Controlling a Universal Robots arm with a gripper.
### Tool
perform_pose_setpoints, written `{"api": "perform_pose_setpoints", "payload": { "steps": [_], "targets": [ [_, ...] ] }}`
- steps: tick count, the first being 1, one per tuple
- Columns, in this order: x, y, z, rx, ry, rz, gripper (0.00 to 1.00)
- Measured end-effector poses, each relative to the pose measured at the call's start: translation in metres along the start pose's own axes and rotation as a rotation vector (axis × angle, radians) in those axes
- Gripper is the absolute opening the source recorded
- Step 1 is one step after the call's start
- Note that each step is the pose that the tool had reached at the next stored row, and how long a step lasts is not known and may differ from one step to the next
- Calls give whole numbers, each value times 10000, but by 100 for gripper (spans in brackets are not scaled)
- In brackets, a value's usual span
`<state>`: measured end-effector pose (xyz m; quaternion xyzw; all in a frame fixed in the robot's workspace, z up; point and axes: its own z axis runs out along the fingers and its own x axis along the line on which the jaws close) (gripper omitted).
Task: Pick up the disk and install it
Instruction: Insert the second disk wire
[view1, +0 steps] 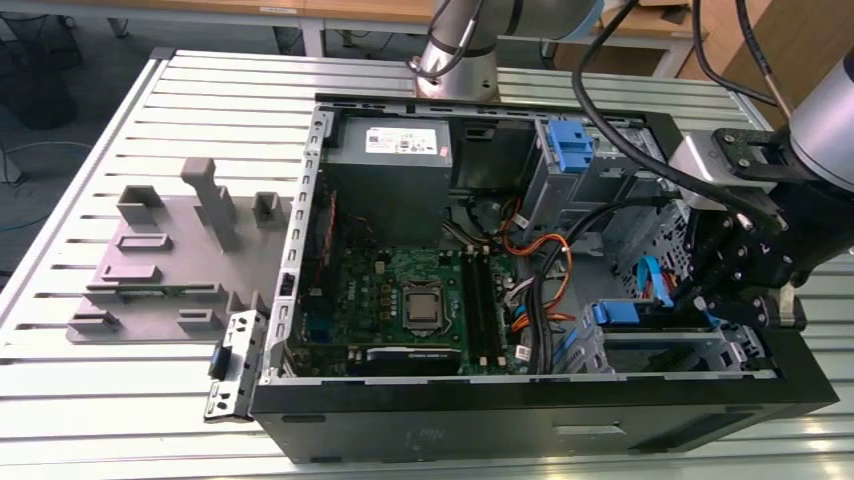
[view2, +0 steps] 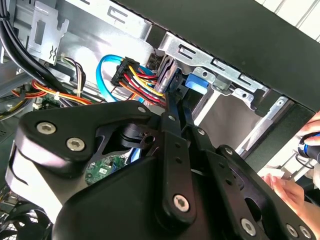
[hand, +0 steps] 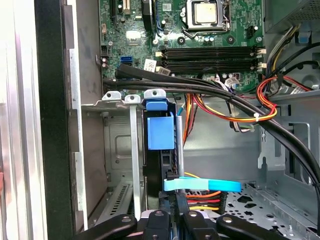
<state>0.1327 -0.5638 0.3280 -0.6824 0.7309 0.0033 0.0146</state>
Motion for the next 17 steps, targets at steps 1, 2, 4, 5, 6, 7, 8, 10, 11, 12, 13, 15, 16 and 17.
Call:
{"api": "perform_pose_setpoints", "payload": {
  "steps": [1,2,4,5,6,7,8,10,11,12,13,15,16,17],
  "targets": [
    [0,0,1,0,-2,0,16],
    [0,0,4,-1,-9,0,16],
    [0,0,5,-1,-9,0,18],
    [0,0,4,0,-6,1,24],
    [0,0,1,0,-2,1,24],
    [0,0,1,0,-1,1,24],
    [0,0,-5,0,1,0,24],
    [-1,0,-33,0,-2,0,24],
    [-2,-1,-58,0,-3,0,24],
    [-2,-1,-90,1,-2,0,24],
    [-3,-2,-126,0,-2,0,24],
    [-5,-3,-193,0,-1,1,24],
    [-6,-3,-226,0,-3,0,24],
    [-7,-3,-258,0,-1,1,24]
  ]
}}
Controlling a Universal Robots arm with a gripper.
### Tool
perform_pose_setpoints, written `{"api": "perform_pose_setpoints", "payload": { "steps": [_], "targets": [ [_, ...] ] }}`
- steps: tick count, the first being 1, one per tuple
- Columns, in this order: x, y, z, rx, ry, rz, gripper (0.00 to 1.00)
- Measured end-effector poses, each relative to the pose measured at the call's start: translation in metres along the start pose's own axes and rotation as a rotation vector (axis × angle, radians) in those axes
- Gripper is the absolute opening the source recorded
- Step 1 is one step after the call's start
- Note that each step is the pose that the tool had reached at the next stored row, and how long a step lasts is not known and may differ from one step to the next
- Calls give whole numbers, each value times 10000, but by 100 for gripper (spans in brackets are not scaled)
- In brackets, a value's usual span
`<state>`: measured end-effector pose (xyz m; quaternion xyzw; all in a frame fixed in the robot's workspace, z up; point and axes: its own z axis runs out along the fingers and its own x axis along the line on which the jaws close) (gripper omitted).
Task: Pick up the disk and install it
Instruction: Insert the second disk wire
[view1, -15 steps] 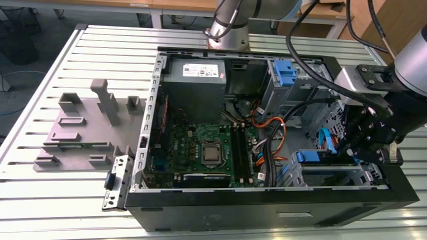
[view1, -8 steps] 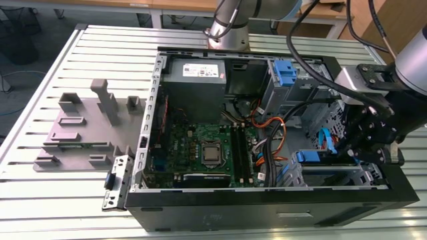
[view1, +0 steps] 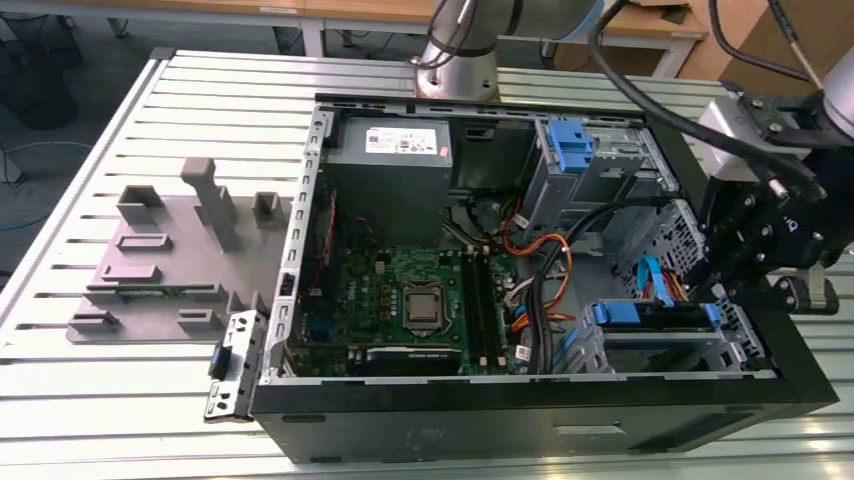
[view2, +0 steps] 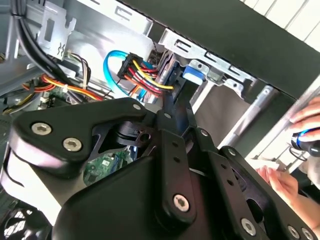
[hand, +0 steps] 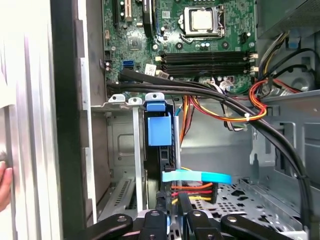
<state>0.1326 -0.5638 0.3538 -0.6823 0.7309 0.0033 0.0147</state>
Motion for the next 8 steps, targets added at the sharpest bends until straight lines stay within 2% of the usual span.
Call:
{"api": "perform_pose_setpoints", "payload": {
  "steps": [3,8],
  "targets": [
    [-2,-1,-71,0,1,0,24],
    [-2,4,-78,5,-6,-1,24]
  ]
}}
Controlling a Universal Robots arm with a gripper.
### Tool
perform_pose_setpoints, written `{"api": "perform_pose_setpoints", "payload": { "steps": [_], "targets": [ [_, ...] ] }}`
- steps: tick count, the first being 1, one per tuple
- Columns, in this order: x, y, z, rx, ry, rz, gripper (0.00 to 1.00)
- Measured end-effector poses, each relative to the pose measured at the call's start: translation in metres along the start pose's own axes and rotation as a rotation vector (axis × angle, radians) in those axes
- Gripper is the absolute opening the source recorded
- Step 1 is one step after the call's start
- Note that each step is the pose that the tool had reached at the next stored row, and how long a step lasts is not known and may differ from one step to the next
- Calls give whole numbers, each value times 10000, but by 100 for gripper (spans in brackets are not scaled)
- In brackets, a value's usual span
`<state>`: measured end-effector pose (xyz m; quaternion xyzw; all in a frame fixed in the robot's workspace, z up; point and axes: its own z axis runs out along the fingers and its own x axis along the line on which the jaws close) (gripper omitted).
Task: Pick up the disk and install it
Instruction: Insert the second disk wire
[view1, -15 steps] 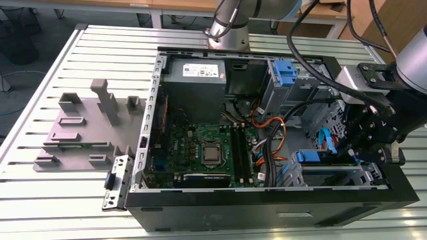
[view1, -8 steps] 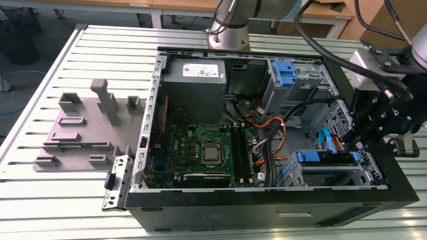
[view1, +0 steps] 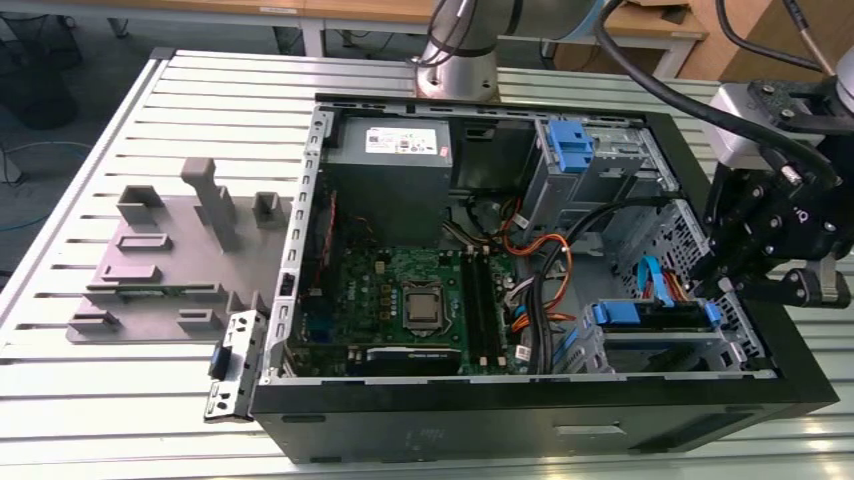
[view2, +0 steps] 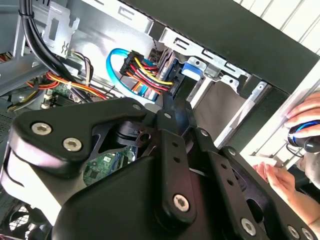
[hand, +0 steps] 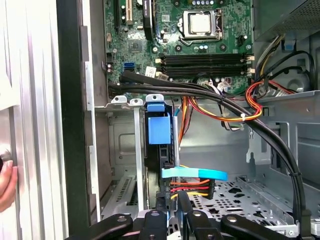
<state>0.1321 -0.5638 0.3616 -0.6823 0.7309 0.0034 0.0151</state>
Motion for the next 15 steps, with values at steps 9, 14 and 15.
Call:
{"api": "perform_pose_setpoints", "payload": {
  "steps": [9,14,15],
  "targets": [
    [1,32,-29,24,-18,-1,24],
    [1,32,-55,24,-19,0,24],
    [1,32,-56,24,-18,0,24]
  ]
}}
